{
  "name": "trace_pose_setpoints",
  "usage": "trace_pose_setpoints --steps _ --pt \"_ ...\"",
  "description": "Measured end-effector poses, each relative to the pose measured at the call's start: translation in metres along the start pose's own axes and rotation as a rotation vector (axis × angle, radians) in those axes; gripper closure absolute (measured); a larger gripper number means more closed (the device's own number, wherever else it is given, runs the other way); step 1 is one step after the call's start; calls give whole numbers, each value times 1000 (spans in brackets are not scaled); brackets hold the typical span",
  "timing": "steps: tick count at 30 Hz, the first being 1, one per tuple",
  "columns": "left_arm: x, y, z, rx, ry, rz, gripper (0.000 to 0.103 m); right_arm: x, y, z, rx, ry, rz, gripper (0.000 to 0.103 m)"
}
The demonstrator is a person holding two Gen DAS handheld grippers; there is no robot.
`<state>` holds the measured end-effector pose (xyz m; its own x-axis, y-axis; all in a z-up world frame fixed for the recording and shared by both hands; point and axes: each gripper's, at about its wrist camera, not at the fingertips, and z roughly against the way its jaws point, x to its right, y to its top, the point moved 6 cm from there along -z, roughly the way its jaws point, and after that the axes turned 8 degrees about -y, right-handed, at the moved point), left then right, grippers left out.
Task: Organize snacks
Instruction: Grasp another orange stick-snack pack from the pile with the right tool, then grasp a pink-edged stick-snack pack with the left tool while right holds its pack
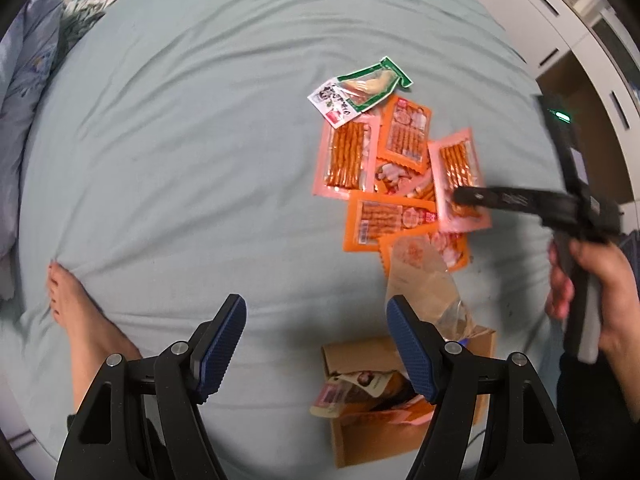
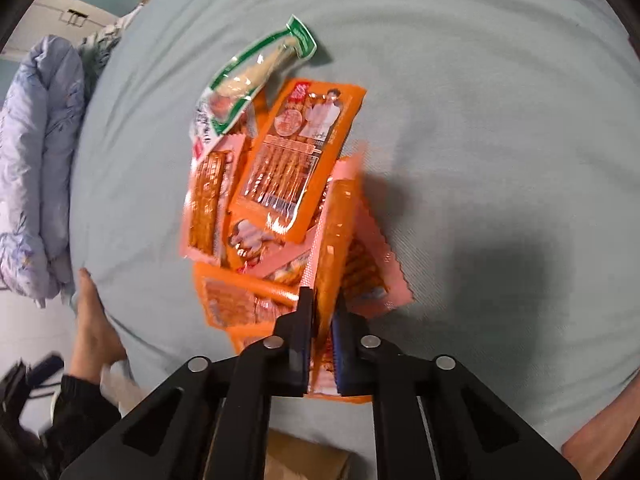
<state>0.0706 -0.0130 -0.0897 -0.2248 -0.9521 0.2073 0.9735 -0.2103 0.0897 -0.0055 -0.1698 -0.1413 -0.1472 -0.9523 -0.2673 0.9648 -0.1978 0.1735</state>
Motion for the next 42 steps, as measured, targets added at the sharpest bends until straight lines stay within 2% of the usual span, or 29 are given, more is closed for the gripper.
trace_pose_setpoints --steps 3,8,14,20,24,25,26,27,28,29,30,33,38,42 --pt "-1 8 -1 -14 -12 23 29 -2 -10 26 33 58 5 99" --pt "-2 41 -20 -16 97 -8 23 15 -19 59 75 160 -6 99" --pt "4 86 -65 -54 154 -53 23 45 -19 90 149 207 -43 99" --pt "26 122 -127 -56 44 -141 23 57 -21 90 165 212 -71 99" --pt "17 125 -169 -114 41 -98 21 58 -24 85 154 214 -88 99" --pt "15 126 -170 -96 21 -78 21 57 -22 85 151 213 -90 99" --pt "14 127 -169 -81 6 -60 27 55 -20 84 148 211 -89 99" --pt "16 127 -166 -89 -1 -69 54 54 -21 82 146 206 -87 99" --pt "19 128 -161 -98 -2 -96 65 52 -17 81 144 204 -86 99" --pt "23 128 -155 -112 -3 -128 71 51 -18 80 140 203 -83 99" --pt "25 127 -148 -126 16 -152 72 50 -17 81 138 203 -83 99" --pt "17 123 -118 -86 48 -134 72 45 -18 82 139 191 -74 99" --pt "5 107 -36 24 71 -98 72 38 -23 92 160 180 -56 99" --pt "11 62 31 53 41 -143 72 23 -34 111 171 180 -30 99"
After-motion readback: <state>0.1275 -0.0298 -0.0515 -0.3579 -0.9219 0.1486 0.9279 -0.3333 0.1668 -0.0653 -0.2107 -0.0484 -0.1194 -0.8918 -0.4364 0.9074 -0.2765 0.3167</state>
